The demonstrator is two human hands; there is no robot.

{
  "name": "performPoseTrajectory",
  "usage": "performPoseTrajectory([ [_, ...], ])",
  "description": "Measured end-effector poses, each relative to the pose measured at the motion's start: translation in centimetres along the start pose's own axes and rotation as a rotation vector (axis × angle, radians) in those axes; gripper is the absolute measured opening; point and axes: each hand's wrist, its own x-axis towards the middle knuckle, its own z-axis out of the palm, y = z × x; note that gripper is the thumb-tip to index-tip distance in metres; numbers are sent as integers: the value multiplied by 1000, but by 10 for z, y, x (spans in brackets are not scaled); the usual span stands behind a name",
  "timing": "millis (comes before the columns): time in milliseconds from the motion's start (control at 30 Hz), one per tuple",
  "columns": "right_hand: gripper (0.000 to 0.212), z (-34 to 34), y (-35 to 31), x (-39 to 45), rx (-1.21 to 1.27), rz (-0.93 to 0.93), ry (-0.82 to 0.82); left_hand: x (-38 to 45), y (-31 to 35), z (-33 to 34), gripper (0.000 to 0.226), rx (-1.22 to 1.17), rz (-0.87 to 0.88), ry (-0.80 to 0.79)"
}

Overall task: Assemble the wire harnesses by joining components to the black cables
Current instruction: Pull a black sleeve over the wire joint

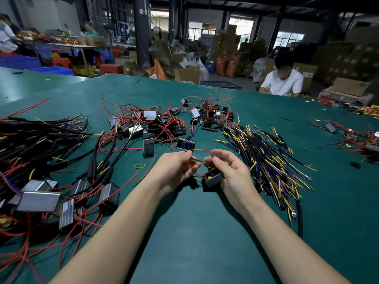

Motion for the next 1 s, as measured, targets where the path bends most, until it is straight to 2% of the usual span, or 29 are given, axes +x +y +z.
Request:
performPoseTrajectory([
  [200, 16, -2, -4, 0, 127, 83, -31, -4, 0, 2, 20, -23, -29, -16],
  [267, 39, -2, -6, 0, 146, 87, -62, -5, 0, 3, 20, 1, -11, -32],
  [367, 87, -4, -7, 0, 63, 96, -158, -7, 0, 3, 19, -7, 3, -69],
  [433, 100, -6, -5, 1, 33, 114, -225, -7, 0, 3, 18, -5, 11, -88],
  [533, 107, -7, -5, 2, 48, 131, -288, -6, -1, 2, 15, -12, 19, -110],
  [733, 103, -6, -9, 0, 101, 149, -352, -6, -2, 2, 13, -33, 30, -90],
  [800, 82, -7, -10, -1, 135, 143, -354, -7, 0, 3, 12, -71, 28, -56],
  [867, 47, -8, -10, -2, 122, 129, -331, -9, 2, 4, 15, -106, 24, -28],
  [900, 36, -7, -10, -2, 90, 126, -316, -10, 3, 6, 28, -135, 23, -4],
  [967, 32, -8, -8, -2, 27, 116, -300, -10, 4, 4, 68, -212, 13, 53],
  [1000, 32, -8, -8, -2, -3, 102, -298, -10, 4, 4, 78, -241, 4, 57],
])
